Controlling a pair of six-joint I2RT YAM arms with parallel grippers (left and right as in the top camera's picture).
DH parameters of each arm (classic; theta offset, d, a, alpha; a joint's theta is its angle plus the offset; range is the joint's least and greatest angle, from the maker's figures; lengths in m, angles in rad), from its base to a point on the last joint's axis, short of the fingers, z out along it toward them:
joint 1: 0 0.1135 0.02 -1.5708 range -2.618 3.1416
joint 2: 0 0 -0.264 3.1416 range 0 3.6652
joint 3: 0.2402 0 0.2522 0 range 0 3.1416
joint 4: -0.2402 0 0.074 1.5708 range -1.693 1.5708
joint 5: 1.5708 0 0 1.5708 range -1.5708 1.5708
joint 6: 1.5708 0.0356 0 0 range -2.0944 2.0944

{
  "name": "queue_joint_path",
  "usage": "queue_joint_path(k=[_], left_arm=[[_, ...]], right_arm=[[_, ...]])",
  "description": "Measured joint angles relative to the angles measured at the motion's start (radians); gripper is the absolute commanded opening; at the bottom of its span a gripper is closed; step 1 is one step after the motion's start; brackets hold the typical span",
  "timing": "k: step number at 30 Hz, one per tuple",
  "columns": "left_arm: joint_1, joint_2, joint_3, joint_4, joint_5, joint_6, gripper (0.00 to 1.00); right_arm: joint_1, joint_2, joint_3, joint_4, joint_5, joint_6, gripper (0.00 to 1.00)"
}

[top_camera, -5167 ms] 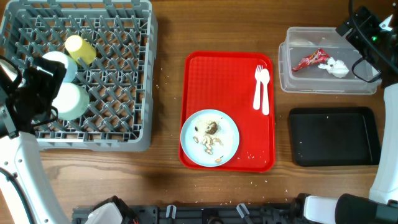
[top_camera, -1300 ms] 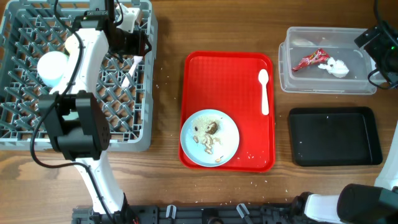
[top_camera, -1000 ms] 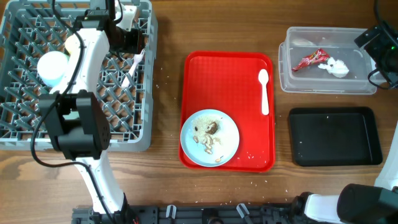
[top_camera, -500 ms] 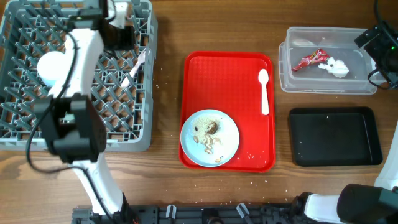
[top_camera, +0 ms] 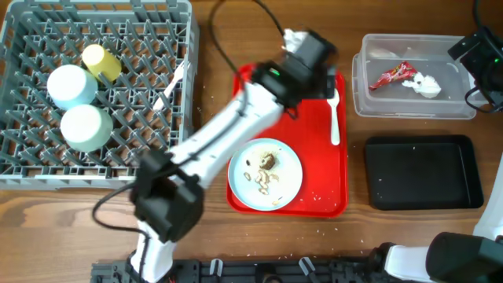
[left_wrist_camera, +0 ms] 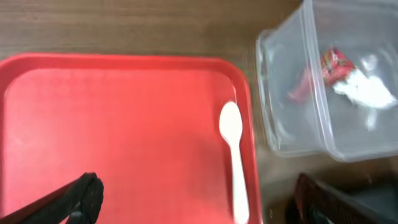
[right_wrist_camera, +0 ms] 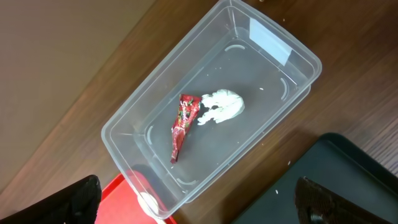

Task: Sort waste into correct bins and load items into the dishwasher rack
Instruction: 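Reach the left gripper to the tray and grasp the white spoon, then insert the white spoon upright into the dish rack with left gripper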

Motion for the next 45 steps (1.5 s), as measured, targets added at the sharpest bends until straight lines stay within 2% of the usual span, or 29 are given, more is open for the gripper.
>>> queue_joint_path(k=[2,5,11,14,15,17,18,20,23,26,29,31,35,39,42,45], left_arm=[[-0.09,0.08,0.0,0.055,-0.129,-0.111,1.0],[-0.137,0.185,0.0,0.127,-0.194,-0.19,1.0],[-0.194,0.352,-0.001,0.256,-0.383,-0.2,1.0],[-0.195,0.388,-0.001,0.27,-0.435,-0.179,0.98],[-0.195,0.392,-0.001,0.275,-0.44,-0.175,0.94],[-0.195,0.399,0.0,0.28,-0.459,-0.162,0.78],[-0.195,0.405,0.0,0.285,-0.473,-0.146,0.57],[-0.195,0.41,0.007,0.283,-0.48,-0.135,0.36],[-0.195,0.41,0.01,0.278,-0.468,-0.122,0.15],[-0.19,0.41,0.017,0.274,-0.431,-0.118,0.13],[-0.187,0.406,0.017,0.273,-0.415,-0.118,0.04],[-0.184,0.391,0.017,0.263,-0.385,-0.119,0.04],[-0.145,0.32,0.003,0.114,-0.314,-0.106,0.04],[0.013,0.118,-0.002,-0.014,-0.293,0.018,0.04],[0.204,-0.08,-0.001,-0.087,-0.274,0.237,0.04],[0.43,-0.129,-0.001,-0.108,-0.221,0.444,0.04]], right_arm=[[0.0,0.0,0.0,0.0,0.0,0.0,1.0],[0.0,0.0,0.0,0.0,0.0,0.0,1.0],[0.0,0.0,0.0,0.0,0.0,0.0,1.0],[0.0,0.0,0.0,0.0,0.0,0.0,1.0],[0.0,0.0,0.0,0.0,0.0,0.0,1.0],[0.0,0.0,0.0,0.0,0.0,0.0,1.0],[0.0,0.0,0.0,0.0,0.0,0.0,1.0],[0.0,0.0,0.0,0.0,0.0,0.0,1.0],[0.0,0.0,0.0,0.0,0.0,0.0,1.0],[0.0,0.0,0.0,0.0,0.0,0.0,1.0],[0.0,0.0,0.0,0.0,0.0,0.0,1.0],[0.0,0.0,0.0,0.0,0.0,0.0,1.0],[0.0,0.0,0.0,0.001,0.0,0.0,1.0],[0.0,0.0,0.0,0.001,0.0,0.0,1.0],[0.0,0.0,0.0,0.001,0.0,0.0,1.0],[0.0,0.0,0.0,0.0,0.0,0.0,1.0]])
